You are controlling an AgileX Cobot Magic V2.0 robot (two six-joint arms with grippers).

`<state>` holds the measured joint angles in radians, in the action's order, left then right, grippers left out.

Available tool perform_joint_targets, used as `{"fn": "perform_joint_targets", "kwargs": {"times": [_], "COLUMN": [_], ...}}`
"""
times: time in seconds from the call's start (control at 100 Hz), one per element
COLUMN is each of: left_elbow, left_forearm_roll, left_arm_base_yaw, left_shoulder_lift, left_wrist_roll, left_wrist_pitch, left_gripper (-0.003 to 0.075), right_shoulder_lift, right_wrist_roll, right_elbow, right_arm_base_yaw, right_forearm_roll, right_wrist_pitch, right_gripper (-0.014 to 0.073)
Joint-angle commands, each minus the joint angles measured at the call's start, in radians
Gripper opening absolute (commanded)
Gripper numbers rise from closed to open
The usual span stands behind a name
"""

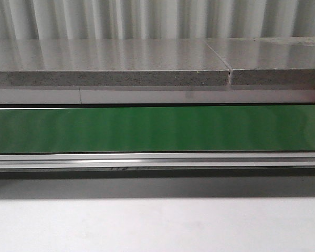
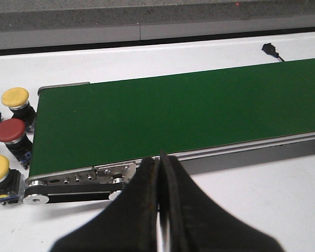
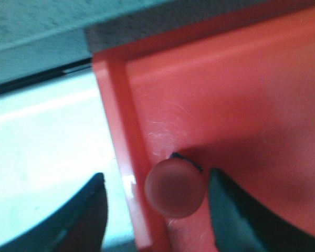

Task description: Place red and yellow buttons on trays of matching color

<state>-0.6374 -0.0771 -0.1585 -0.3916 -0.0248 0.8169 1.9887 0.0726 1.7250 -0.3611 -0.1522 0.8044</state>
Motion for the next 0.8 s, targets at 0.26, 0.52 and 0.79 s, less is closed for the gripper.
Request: {"fn": "perform_joint_targets", "kwargs": {"times": [0.26, 0.52, 0.79], "left_elbow": [-0.026, -0.026, -0.026], "left_forearm_roll": [-0.013, -0.013, -0.013], "left_arm_base_yaw": [-0.009, -0.009, -0.009], "left_shoulder_lift": [-0.007, -0.007, -0.007], "left_wrist_roll": [0.001, 0.001, 0.001], "left_wrist_pitch": [-0.074, -0.074, -0.074], "left_gripper": [-0.0020, -0.0020, -0.0020], "right_shoulder_lift": [-0.197, -0.332, -0.510], "right_wrist_roll": [0.012, 0.024, 0.062], "right_elbow": [-0.024, -0.179, -0.384], "right_arm_base_yaw": [0.108, 0.204, 0.272], "right_forearm_roll": [0.006, 0.006, 0.006], "right_wrist_pitch": [0.046, 0.020, -0.048], "right_gripper": [-0.0099, -0.0102, -0.0102]}}
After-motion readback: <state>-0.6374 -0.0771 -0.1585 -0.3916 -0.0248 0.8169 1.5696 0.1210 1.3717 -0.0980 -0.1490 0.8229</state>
